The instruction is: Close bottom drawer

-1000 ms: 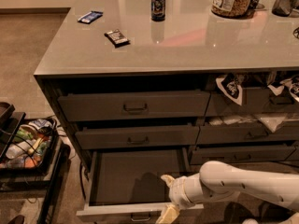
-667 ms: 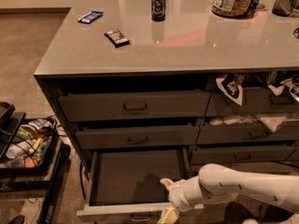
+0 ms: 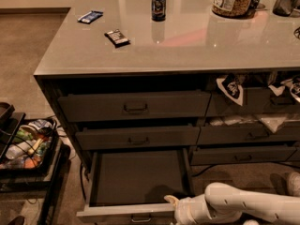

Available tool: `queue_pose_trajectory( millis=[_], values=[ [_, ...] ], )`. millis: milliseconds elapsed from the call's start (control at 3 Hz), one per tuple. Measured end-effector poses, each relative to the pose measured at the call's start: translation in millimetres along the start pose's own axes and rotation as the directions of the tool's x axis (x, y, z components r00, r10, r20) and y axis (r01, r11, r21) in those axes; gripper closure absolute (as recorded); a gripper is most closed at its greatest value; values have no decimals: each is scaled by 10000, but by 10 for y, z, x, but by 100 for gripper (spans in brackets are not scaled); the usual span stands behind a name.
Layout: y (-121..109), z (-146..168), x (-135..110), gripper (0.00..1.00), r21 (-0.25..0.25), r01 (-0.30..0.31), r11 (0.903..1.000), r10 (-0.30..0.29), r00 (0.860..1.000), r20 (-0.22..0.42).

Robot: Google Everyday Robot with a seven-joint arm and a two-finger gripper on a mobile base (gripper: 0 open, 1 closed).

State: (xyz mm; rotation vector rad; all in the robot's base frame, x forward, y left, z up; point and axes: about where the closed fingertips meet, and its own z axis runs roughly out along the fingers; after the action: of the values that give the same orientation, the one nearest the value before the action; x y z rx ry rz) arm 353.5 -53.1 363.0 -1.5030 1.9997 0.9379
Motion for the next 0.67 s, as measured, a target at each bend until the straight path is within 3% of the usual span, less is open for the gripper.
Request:
queue_pose_trajectory(
  millis=[667],
  values=[
    [173,357,403,0,-53,-408,9992,407,9991,-137]
  ],
)
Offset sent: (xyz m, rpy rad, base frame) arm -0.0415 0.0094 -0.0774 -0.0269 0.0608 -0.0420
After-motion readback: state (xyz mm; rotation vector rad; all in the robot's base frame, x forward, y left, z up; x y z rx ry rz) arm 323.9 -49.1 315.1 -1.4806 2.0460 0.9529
